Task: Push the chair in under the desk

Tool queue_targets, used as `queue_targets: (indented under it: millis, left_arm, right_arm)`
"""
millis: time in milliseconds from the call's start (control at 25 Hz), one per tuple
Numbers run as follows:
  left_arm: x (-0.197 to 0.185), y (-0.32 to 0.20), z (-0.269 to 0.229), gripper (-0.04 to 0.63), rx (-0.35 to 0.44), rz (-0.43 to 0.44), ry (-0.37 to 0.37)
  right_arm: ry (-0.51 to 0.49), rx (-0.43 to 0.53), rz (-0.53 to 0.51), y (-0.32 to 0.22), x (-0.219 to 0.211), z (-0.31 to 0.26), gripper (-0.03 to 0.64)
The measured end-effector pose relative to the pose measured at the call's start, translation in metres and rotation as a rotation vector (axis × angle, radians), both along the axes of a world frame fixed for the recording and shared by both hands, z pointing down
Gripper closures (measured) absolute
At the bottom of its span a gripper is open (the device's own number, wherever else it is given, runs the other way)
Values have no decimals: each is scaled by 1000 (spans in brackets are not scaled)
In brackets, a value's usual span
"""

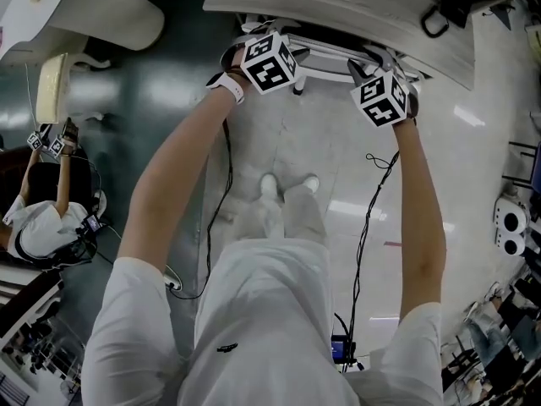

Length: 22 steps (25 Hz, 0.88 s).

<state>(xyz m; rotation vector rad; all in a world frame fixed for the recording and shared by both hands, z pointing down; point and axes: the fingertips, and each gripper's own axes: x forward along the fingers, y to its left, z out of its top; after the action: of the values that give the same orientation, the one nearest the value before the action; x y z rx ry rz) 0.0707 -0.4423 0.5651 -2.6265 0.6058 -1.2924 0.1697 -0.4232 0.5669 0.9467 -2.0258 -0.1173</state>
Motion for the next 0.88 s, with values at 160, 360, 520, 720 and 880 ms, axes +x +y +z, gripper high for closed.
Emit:
queue_targets:
  millis: [160, 360, 520, 720, 880]
  left_arm:
    - [2, 1, -12, 353, 21, -16, 78]
    - [8, 16, -49, 348, 68, -59, 195]
    - [3, 42, -84, 350, 59, -128, 325]
    - [-17, 84, -126, 404, 63, -222, 459]
    - [-37, 129, -155, 491, 75, -283, 554]
  right_arm:
    - [-104, 66, 27, 5, -7, -27, 433]
    - [-175, 137, 56, 18, -14, -65, 434]
    - [-234, 180, 92, 40, -23, -96, 441]
    - [-274, 225, 136, 78, -26, -130, 482]
    - [-313, 215, 143, 118, -34, -151, 519]
